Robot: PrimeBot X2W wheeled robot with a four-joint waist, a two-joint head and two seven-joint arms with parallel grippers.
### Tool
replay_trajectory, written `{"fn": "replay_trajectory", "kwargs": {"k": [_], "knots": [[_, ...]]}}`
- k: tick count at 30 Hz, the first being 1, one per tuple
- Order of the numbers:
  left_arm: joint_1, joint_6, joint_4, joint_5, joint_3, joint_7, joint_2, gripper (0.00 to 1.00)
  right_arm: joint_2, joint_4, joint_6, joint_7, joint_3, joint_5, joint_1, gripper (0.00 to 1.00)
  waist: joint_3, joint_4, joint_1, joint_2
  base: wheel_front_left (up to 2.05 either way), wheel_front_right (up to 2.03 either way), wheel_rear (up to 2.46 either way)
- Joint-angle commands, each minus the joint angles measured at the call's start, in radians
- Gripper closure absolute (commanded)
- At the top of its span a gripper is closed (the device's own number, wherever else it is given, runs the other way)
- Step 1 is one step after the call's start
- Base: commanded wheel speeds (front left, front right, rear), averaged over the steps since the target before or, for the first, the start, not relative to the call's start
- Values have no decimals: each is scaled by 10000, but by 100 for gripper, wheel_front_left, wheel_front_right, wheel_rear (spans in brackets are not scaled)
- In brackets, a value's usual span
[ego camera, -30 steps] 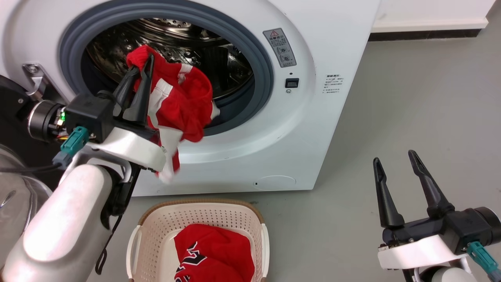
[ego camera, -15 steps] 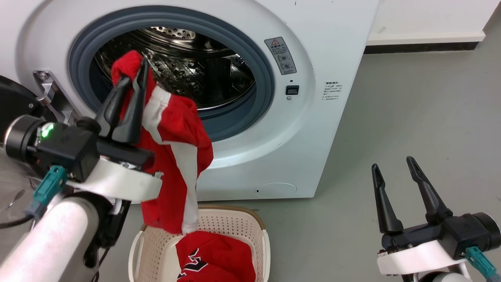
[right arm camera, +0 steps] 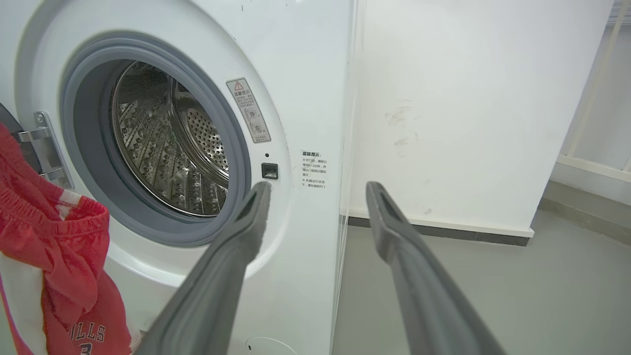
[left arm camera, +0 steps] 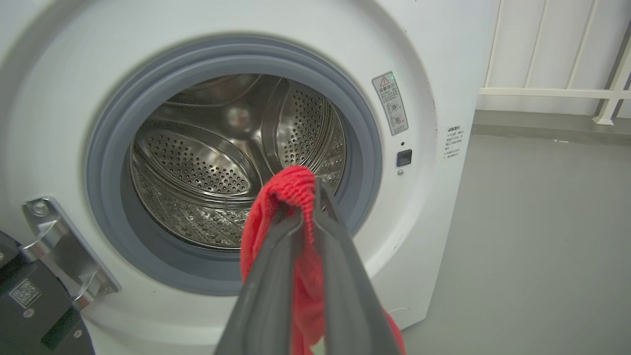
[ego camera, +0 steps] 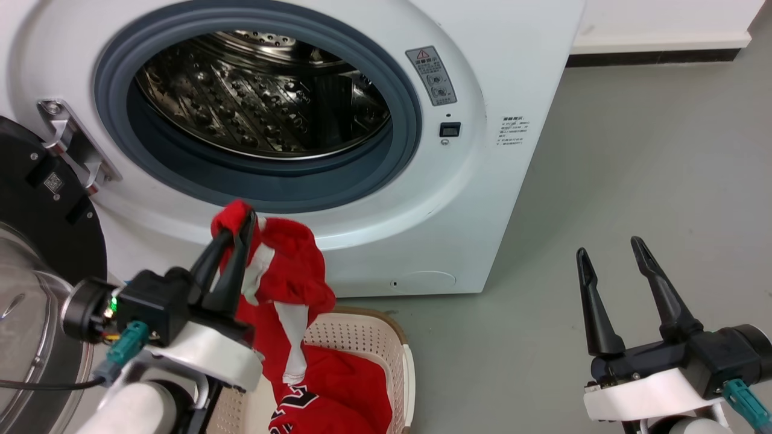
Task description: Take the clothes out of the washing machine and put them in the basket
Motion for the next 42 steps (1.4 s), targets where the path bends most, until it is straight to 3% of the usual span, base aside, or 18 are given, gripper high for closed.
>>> {"fn": "replay_trajectory", "kwargs": {"k": [1,4,16,17,24,33,42], "knots": [[209,-84,220,-98,-103,-128,-121,100,12,-59,-7,-21,-17,-33,-106,0,145,8,0,-1,0,0,0],[389,-261,783,-187,-350,-250,-302,100,12,-109,-7,-21,0,-88,-243,0,396,-16,0,-1,0,0,0],[-761,-1958,6917,-680,-1291,-1219,-2070,100,12,-462,-9,-20,-8,-197,-1218,0,2563,-483,0,-1,0,0,0],[-761,-1958,6917,-680,-1291,-1219,-2070,100,12,-462,-9,-20,-8,-197,-1218,0,2563,-483,0,-1,0,0,0],[-2254,-2683,10283,-522,-1535,-1497,-3043,100,13,-677,-7,-21,-100,-146,-1852,0,3857,-699,0,-1,0,0,0],[-4156,-3158,13584,-216,-1858,-1517,-3782,100,13,-1011,-9,-21,-222,-34,-2595,0,5488,-922,0,-1,0,0,0],[-5075,-3519,14979,-210,-2146,-870,-4208,100,13,-1164,-9,-21,-374,95,-2967,0,6453,-1027,0,-1,0,0,0]]}}
